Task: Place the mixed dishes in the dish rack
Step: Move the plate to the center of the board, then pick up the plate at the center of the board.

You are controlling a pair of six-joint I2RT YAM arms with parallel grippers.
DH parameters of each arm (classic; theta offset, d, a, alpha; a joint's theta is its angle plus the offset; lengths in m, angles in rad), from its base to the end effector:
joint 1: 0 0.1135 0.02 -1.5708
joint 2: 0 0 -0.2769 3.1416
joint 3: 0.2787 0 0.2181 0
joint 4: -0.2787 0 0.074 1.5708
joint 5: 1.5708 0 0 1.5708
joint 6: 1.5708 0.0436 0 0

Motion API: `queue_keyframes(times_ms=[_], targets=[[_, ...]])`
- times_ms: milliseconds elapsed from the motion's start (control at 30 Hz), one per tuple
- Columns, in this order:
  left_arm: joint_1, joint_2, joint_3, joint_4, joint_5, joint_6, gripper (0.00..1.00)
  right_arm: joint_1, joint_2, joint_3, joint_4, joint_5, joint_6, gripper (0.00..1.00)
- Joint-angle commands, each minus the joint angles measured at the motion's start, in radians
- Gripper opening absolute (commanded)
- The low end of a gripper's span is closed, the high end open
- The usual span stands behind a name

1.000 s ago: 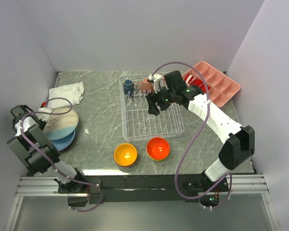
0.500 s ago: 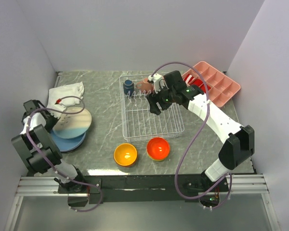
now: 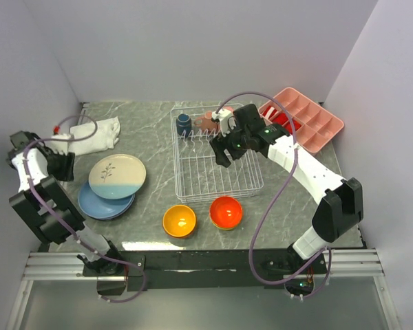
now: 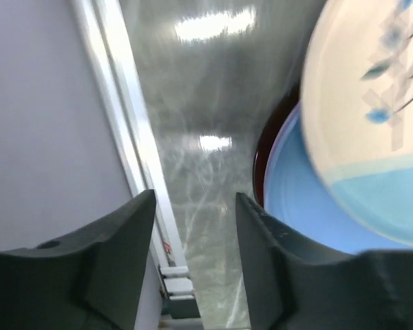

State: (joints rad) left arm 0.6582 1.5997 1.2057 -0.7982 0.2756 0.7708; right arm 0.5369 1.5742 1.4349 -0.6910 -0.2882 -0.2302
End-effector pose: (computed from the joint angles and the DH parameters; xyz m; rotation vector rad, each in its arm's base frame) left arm 0.2347 0.1665 0.2574 0.2217 2.6693 0.0556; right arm 0.2644 0.1718 0.3352 -1.0273 2.1832 0.4883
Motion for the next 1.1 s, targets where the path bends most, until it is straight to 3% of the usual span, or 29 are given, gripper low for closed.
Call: queue_keyframes(times_ms=[0, 167, 300, 533, 700, 800, 967, 1067], targets=[[-0.009, -0.031, 0.162, -0.154, 0.209, -0.022, 0.6, -0.002, -0.014, -0.013, 0.027, 0.008, -0.009, 0.85], [-0.055, 0.12, 0.271, -0.268, 0.384, 0.002, 0.65, -0.006, 0.006, 0.002, 0.018, 0.0, -0.009, 0.86], [-0.065, 0.284, 0.356, -0.279, 0.395, -0.024, 0.66, -0.017, -0.006, -0.016, 0.022, -0.011, -0.009, 0.86], [-0.055, 0.43, 0.452, -0.295, 0.412, 0.007, 0.69, -0.028, -0.045, -0.059, 0.016, -0.031, -0.015, 0.87], [-0.049, 0.563, 0.561, -0.455, 0.539, 0.097, 0.67, -0.038, -0.056, -0.09, 0.007, -0.008, -0.041, 0.87], [-0.051, 0.612, 0.568, -0.512, 0.565, 0.145, 0.66, -0.057, -0.048, -0.099, -0.013, 0.001, -0.054, 0.87], [-0.055, 0.643, 0.506, -0.473, 0.565, 0.163, 0.65, -0.075, -0.014, -0.074, -0.047, 0.018, -0.08, 0.87], [-0.055, 0.692, 0.54, -0.538, 0.628, 0.212, 0.58, -0.08, 0.006, -0.065, -0.058, 0.038, -0.106, 0.87]])
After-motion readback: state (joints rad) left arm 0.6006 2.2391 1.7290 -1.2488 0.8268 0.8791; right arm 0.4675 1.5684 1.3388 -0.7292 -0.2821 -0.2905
